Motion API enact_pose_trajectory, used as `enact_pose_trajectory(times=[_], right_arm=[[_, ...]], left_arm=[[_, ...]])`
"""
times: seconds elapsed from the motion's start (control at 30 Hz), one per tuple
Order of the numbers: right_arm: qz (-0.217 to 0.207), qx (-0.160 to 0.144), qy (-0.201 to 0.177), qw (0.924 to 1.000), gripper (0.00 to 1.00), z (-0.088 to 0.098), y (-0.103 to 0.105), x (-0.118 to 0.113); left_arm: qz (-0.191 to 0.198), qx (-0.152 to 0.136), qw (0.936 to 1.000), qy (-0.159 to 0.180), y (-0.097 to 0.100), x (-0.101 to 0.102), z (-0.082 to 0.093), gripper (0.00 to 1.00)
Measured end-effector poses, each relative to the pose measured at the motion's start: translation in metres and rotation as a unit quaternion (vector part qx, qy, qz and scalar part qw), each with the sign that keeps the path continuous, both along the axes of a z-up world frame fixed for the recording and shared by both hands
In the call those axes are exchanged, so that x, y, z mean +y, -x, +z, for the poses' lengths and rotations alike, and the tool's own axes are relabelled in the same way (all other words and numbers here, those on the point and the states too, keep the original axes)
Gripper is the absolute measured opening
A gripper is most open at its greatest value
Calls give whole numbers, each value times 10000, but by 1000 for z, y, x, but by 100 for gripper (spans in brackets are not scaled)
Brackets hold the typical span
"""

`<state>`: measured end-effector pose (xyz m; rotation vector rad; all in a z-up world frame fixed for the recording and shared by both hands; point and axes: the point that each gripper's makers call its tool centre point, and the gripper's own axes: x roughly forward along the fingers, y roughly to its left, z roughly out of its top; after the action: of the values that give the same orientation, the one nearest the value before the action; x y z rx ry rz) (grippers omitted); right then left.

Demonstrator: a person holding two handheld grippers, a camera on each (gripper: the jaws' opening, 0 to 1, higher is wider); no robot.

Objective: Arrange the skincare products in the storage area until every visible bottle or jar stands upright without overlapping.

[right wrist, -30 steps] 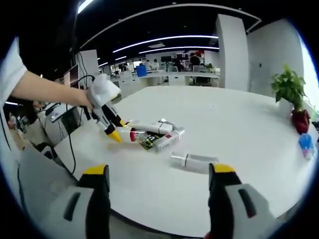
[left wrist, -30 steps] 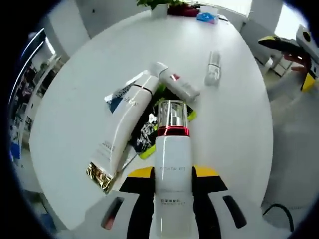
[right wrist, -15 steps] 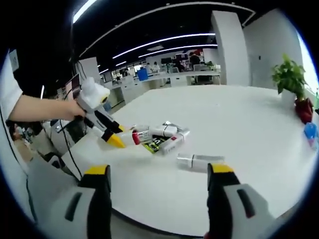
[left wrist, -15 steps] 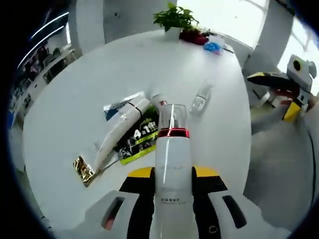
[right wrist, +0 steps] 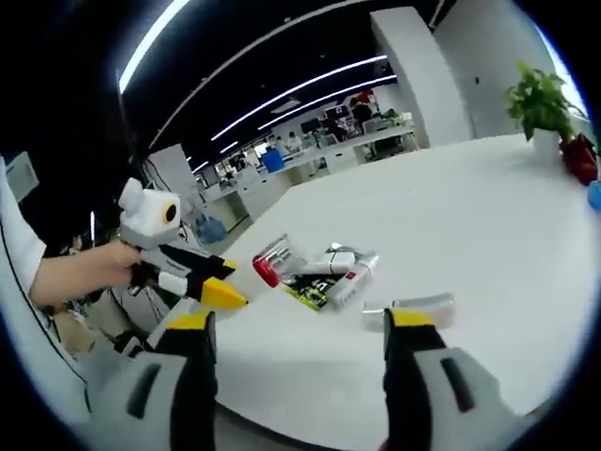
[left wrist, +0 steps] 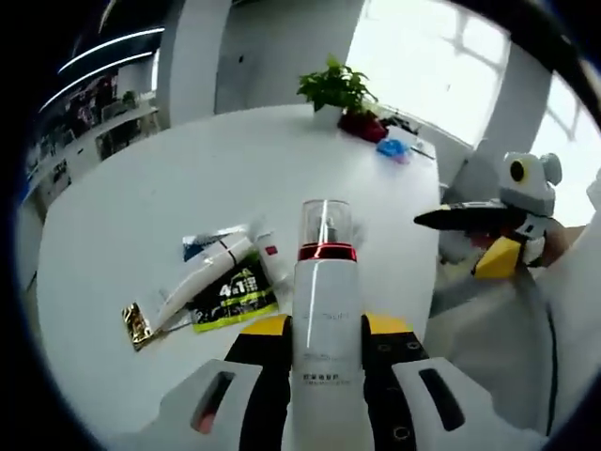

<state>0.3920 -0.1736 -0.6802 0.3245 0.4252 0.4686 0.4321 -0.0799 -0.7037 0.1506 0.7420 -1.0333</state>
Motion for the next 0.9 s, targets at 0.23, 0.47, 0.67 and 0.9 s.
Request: enact_pose_trajectory(times=[0.23, 0.47, 0.67, 0.9], right_arm=[[37, 42, -652, 9979, 70, 13, -7, 18], [106, 330, -1568, 9870, 68, 18, -10, 44], [-110, 586, -2293, 9715, 57, 15, -14, 53], [-329, 739, -2504, 9648, 45, 8, -16, 49]], left_arm=[[107, -183, 9997, 139, 13, -5, 12, 25], [113, -364, 9991, 211, 25, -13, 22, 25], [94, -437, 9986, 298, 35, -23, 26, 25], [-43, -496, 9986, 185, 42, -27, 23, 25]])
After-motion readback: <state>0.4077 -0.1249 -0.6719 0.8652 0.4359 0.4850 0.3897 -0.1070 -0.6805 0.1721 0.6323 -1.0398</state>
